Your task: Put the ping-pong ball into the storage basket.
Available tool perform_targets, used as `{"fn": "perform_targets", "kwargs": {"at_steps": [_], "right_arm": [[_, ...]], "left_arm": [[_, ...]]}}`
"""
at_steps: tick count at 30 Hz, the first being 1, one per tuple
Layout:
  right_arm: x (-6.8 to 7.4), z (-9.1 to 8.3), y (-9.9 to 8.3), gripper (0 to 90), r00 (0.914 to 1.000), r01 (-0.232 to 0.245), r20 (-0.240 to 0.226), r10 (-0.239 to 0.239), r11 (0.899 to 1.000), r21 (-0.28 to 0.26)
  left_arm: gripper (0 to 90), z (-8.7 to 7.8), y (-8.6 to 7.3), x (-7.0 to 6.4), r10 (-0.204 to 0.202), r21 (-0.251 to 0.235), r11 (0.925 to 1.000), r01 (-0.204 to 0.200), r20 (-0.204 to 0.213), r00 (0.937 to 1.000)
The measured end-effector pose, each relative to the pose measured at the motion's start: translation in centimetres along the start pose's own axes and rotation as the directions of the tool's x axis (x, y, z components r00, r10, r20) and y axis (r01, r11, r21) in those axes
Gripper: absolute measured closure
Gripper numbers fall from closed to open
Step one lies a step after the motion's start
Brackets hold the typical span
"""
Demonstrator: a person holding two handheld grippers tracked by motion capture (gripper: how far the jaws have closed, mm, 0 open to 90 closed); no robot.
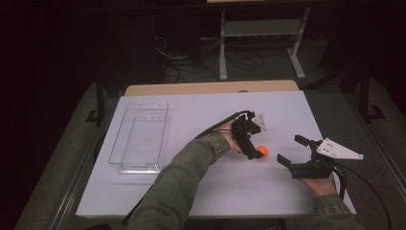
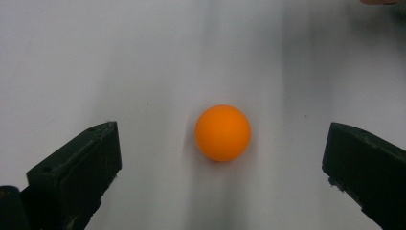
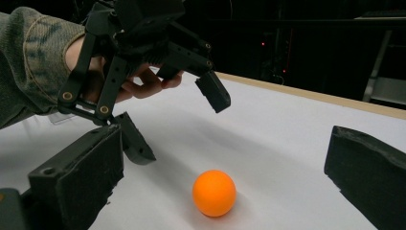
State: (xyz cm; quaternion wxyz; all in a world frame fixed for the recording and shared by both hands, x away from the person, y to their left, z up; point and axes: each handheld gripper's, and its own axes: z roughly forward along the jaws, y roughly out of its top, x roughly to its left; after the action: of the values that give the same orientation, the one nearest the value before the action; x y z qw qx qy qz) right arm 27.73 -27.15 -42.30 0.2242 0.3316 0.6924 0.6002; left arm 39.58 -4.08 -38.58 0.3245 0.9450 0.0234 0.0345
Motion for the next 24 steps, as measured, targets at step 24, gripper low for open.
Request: {"fn": "perform_targets", "kwargs": {"at_steps": [24], "right_arm": [[0.0,0.0,0.0,0.0,1.0000,-0.003,0.000,0.003,1.000,-0.002]], "left_arm": [[0.0,1.6,-0.3,0.3,-0.009,0.020,0.9998,0.008,0.014,0.9999]]}}
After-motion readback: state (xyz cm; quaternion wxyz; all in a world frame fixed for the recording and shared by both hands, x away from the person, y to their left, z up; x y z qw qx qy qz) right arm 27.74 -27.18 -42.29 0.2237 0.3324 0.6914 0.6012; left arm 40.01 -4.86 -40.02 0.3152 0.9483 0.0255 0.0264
